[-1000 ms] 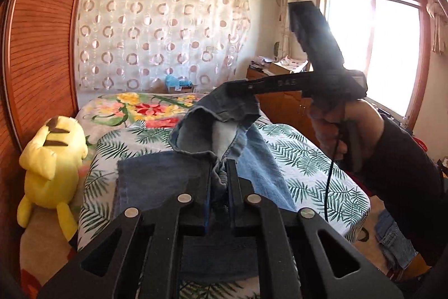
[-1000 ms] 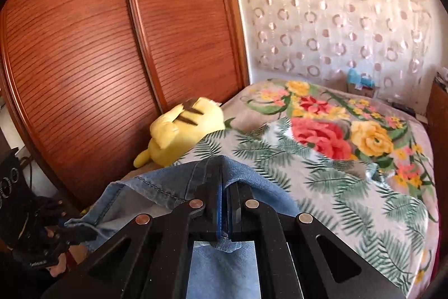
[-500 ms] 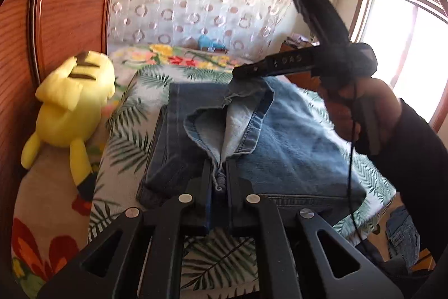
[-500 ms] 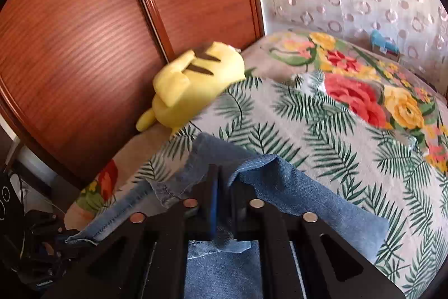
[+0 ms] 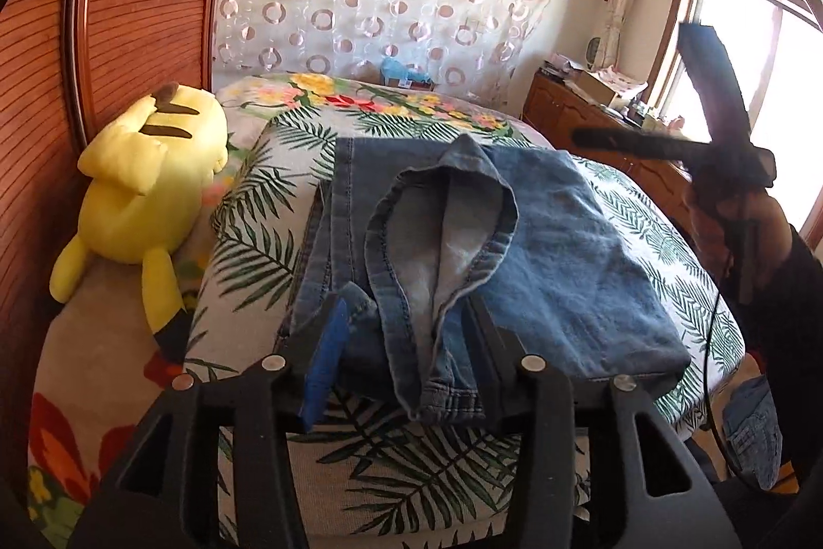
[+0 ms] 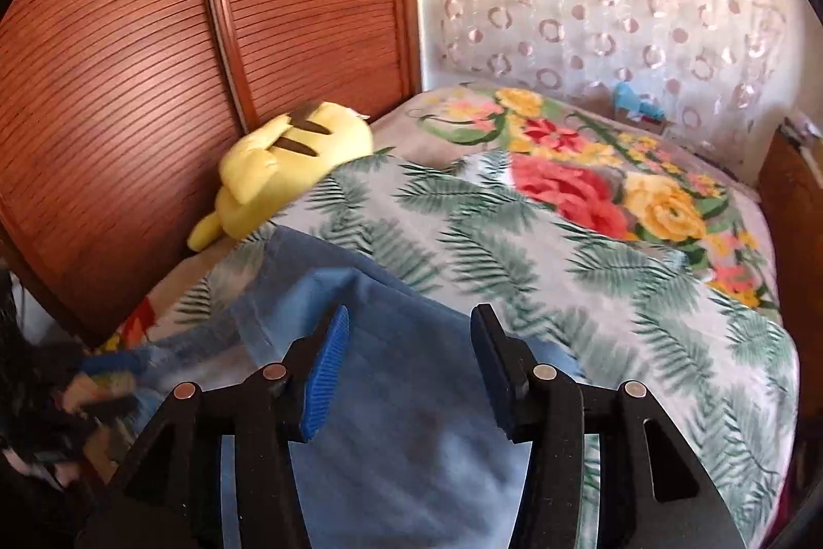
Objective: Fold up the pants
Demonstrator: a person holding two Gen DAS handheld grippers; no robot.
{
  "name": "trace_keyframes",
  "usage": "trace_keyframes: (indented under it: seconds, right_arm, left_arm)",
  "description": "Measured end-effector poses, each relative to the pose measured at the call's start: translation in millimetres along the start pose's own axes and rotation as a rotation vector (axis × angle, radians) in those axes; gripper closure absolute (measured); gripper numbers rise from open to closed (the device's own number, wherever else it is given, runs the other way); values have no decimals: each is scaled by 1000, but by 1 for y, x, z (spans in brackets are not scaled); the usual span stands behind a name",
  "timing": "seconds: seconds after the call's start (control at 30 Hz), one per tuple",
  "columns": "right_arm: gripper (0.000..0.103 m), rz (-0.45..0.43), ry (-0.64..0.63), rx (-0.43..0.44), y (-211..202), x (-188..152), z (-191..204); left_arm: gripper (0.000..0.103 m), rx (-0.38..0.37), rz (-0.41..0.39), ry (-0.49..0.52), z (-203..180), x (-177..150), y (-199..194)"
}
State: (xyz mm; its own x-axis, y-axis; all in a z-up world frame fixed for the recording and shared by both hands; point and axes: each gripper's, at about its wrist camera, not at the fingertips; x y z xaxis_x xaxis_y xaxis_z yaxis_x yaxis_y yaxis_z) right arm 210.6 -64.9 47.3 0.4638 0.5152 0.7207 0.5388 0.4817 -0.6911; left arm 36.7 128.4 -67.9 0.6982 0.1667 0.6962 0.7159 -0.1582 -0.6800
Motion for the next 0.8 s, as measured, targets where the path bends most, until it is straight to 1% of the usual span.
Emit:
trace_keyframes:
  seconds: [0.1, 0.27, 0.33, 0.43, 0.6, 0.67, 0.8]
  right_arm:
    - [52, -2, 19, -55, -11, -30, -15]
    - [52, 7, 75, -84, -28, -77, -28]
    - [52, 13, 93, -93, -33, -94, -28]
    - [52, 24, 141, -82, -32, -114, -25]
    - [52, 24, 181, -87, -27, -128, -20]
    - [52, 28, 191, -90, -27, -133, -20]
    - [52, 21, 198, -103, -27, -138, -19]
  left_arm:
    - [55, 6, -15, 14, -4, 8, 1]
    - [55, -2, -9, 64, -22, 24, 13]
    - [55, 5, -6, 79, -28, 31, 19]
    - [55, 11, 6, 90, -34, 44, 31]
    - [55, -13, 34, 96, -42, 67, 53]
    - [55, -8, 50, 95, -45, 74, 62]
    - [56, -17, 104, 87, -49, 78, 80]
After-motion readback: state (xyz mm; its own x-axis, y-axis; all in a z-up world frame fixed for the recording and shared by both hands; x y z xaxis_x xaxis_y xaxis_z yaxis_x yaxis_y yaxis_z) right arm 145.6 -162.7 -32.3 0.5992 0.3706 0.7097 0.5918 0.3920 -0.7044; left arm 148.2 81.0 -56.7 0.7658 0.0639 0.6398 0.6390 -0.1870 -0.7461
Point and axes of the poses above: each gripper's, at about its wrist camera, not at the fingertips, and y roughly the way its jaws point, z to its left, x to its top, and after that the axes turned 6 degrees about z, right-handed
